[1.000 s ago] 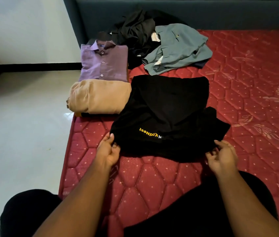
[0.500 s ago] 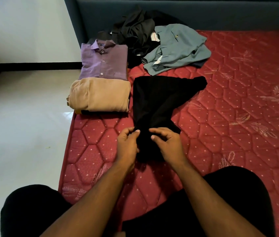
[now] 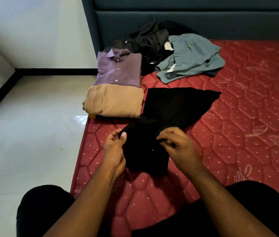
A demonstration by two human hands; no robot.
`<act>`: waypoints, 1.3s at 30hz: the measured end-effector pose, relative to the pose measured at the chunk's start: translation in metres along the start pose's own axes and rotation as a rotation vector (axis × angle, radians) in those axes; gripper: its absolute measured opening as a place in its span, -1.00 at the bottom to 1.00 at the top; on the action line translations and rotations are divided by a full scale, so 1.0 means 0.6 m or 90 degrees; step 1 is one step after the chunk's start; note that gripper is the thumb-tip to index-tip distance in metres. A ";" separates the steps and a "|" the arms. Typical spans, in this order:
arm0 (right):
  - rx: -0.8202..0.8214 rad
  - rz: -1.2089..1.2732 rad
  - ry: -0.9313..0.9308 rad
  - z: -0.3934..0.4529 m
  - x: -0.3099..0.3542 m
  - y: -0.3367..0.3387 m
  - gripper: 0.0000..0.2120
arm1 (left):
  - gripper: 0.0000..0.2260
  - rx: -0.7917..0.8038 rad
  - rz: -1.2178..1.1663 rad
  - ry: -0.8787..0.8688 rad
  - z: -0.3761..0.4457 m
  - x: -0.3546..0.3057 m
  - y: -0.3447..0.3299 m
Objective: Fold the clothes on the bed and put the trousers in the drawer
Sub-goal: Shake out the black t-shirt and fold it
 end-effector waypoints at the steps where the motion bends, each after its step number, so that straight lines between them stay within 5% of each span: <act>1: 0.057 -0.023 0.007 0.000 -0.002 -0.017 -0.80 | -0.88 -0.021 0.003 0.010 0.001 0.000 0.014; 6: 0.213 -0.149 0.108 0.019 0.029 -0.078 -0.81 | -0.89 0.006 -0.021 0.030 -0.011 -0.013 0.024; 9: 0.249 -0.069 0.090 0.035 0.043 -0.090 -0.84 | -0.90 0.069 -0.016 0.008 -0.020 -0.034 0.009; 17: 0.079 0.055 0.040 0.067 0.037 -0.062 -0.83 | -0.66 0.165 0.095 -0.081 -0.032 -0.073 -0.015; 30: 0.130 0.174 -0.057 0.103 0.060 -0.003 -0.77 | -0.57 0.348 0.369 -0.246 -0.045 -0.104 -0.065; 39: 0.115 0.144 -0.052 0.117 0.075 0.016 -0.69 | -0.41 0.336 0.539 -0.381 -0.039 -0.130 -0.088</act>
Point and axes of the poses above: each hand's wrist, its own z-axis towards the middle knuckle, its own y-axis out of the back of the hand, x = y × z, the point moved 3 cm from there along z, towards the middle knuckle, and after that the axes turned 7 degrees about z, right-handed, at the moved point
